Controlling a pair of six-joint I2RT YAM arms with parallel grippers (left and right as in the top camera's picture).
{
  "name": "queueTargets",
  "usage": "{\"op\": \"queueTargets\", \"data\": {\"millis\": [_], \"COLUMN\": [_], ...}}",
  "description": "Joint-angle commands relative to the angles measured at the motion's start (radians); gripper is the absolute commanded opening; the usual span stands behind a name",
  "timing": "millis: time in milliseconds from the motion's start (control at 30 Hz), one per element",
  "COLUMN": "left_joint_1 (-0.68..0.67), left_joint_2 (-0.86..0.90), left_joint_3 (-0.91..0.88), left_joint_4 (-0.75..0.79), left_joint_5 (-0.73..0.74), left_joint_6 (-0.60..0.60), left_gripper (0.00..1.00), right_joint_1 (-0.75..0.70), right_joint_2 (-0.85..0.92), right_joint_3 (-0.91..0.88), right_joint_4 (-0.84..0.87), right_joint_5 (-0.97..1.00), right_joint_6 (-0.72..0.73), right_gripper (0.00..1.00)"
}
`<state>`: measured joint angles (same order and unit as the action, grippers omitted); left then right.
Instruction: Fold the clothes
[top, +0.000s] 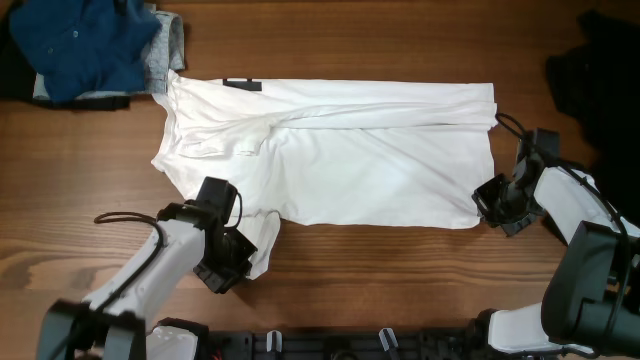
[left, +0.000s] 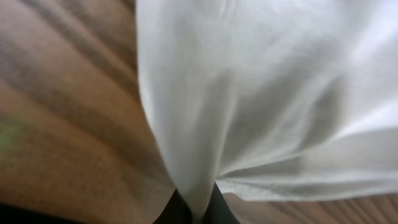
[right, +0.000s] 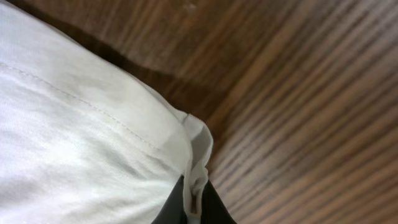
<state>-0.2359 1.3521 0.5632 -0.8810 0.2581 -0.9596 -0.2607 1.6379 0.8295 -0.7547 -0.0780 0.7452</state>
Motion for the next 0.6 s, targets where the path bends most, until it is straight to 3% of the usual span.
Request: {"op": "queueTargets", "data": {"millis": [0, 300, 567], "left_joint_1": [-0.005, -0.002, -0.002], "left_joint_2": [-0.101, -0.171, -0.171], "left_joint_3": [0.061, 0.209, 0.301], "left_joint_4": [-0.048, -0.045, 0.146], "left_joint_5": [-0.053, -0.240, -0.452], "left_joint_6": [0.010, 0.013, 0.039], "left_gripper": [0.04, 0.04, 0.04], "right_joint_1": [-0.002, -0.002, -0.001], "right_joint_2": [0.002, -0.010, -0.010], "right_joint_3": [0.063, 0.162, 0.164], "right_joint_4": [-0.027, 0.028, 0.237], "right_joint_5": [0.018, -0.018, -0.080], "right_joint_6": [0.043, -0.012, -0.010], "right_gripper": [0.04, 0.04, 0.04]}}
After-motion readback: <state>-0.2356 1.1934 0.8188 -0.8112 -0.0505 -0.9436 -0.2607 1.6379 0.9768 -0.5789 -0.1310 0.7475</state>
